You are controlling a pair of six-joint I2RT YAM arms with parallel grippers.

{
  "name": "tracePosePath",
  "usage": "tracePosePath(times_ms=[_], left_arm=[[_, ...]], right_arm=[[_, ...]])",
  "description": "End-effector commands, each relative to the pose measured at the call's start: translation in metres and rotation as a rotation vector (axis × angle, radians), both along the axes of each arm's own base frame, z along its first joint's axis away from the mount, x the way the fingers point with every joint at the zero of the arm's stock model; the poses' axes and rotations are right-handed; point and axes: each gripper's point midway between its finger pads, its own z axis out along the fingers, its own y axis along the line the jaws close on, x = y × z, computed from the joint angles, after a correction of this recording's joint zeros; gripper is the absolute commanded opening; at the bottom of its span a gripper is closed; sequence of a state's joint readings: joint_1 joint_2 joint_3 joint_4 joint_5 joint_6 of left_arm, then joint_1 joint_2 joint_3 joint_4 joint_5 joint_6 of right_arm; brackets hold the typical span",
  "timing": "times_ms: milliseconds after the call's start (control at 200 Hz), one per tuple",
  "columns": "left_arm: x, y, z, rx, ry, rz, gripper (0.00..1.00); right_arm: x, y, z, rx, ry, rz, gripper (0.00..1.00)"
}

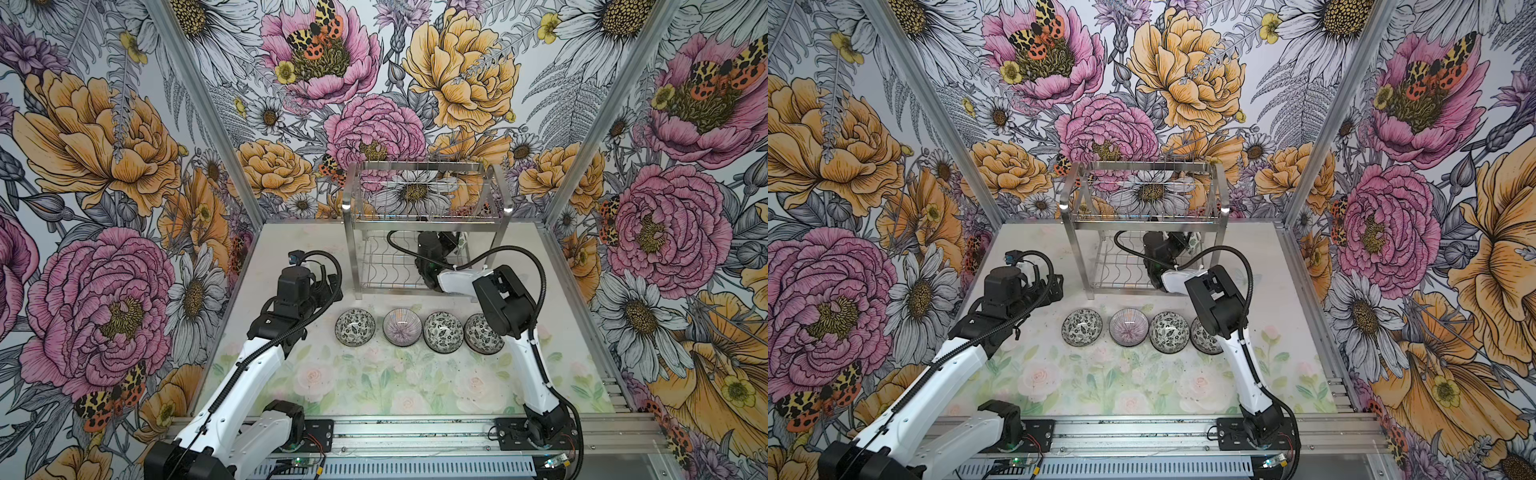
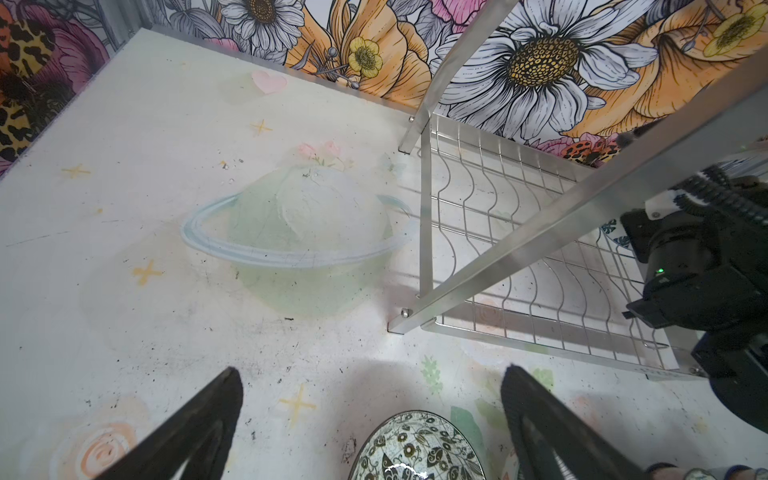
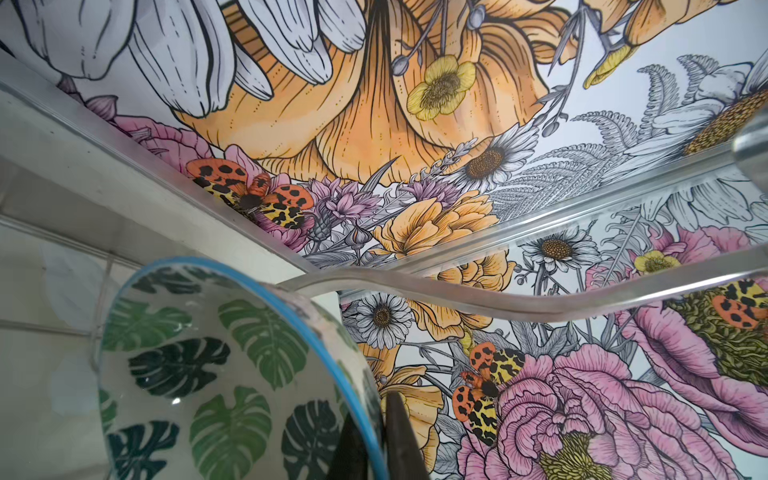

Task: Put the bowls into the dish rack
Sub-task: 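Lower the green leaf bowl upright into the rack slots with the right gripper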

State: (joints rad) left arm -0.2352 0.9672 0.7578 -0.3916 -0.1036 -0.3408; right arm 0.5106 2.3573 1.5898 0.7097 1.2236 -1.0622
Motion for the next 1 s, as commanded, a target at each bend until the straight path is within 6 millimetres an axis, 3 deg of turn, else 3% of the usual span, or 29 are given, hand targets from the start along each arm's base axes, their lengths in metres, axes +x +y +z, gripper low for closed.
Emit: tracePosePath(times_ms=[0,370,996], left_arm=[[0.003,-0.002,0.000,-0.020,-0.010,-0.005,0.99],[0.004,-0.003,0.000,-0.028,-0.008,-0.012,0.99],[0.002,-0.003,0.000,-0.031,-0.012,-0.011,0.99]], right_arm=[[0.007,-0.007,0.005,0.010,-0.035,-0.032,0.00],[0.021,-0.008,-0.017,0.064,0.023,-0.026,0.00],[0.010,-0.015,-0.042,0.156,0.092,-0.053,0.02]])
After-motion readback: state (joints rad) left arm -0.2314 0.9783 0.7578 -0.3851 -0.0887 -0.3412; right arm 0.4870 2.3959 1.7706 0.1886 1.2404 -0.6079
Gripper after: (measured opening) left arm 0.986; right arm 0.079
